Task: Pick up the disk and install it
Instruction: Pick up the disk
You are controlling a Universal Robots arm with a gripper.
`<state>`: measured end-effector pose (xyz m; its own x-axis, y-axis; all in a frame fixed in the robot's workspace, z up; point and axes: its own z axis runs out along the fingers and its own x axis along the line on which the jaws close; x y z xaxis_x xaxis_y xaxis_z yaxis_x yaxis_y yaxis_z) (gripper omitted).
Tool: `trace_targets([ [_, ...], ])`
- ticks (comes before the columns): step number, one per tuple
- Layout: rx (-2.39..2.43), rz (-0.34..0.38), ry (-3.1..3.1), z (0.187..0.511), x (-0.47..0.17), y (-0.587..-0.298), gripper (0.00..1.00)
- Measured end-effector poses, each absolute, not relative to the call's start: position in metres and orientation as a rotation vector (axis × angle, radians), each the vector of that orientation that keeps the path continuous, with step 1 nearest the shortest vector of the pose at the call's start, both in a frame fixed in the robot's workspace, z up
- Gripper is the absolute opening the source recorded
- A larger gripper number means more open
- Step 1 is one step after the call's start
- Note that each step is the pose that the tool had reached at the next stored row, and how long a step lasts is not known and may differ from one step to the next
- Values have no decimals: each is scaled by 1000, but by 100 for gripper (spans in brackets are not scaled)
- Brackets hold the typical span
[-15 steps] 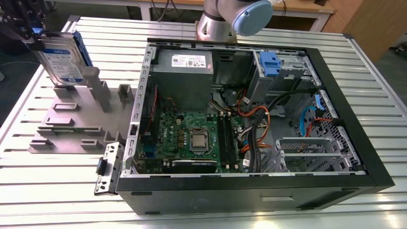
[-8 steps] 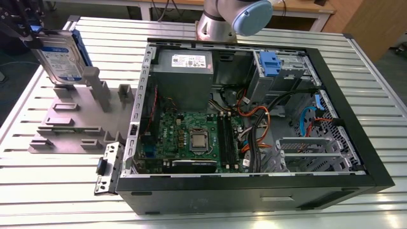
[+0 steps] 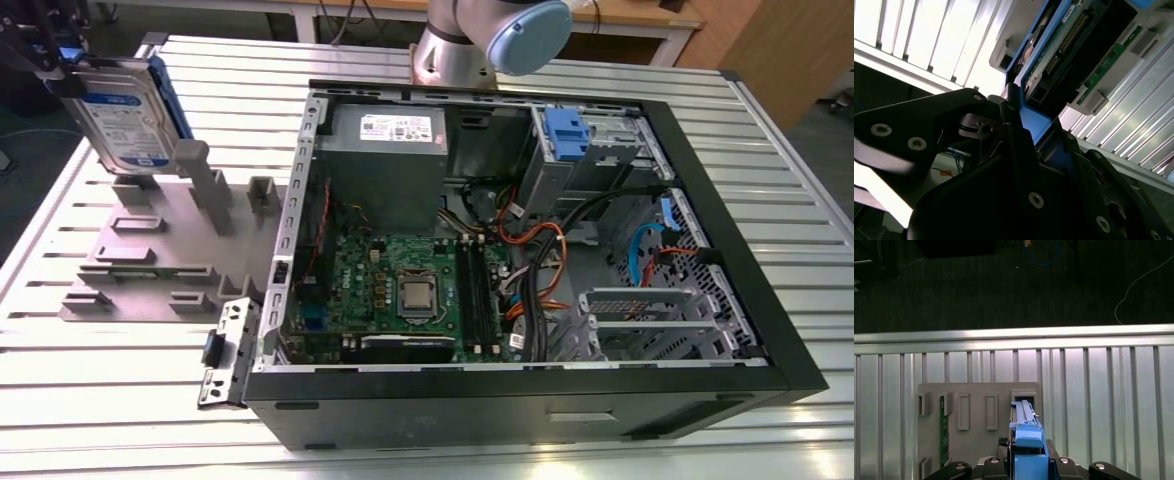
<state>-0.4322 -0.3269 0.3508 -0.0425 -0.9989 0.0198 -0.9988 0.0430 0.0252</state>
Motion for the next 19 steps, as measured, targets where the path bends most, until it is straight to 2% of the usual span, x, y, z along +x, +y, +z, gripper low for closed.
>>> trace_targets([
  [19, 2148, 0, -2243, 366, -432, -327, 36],
])
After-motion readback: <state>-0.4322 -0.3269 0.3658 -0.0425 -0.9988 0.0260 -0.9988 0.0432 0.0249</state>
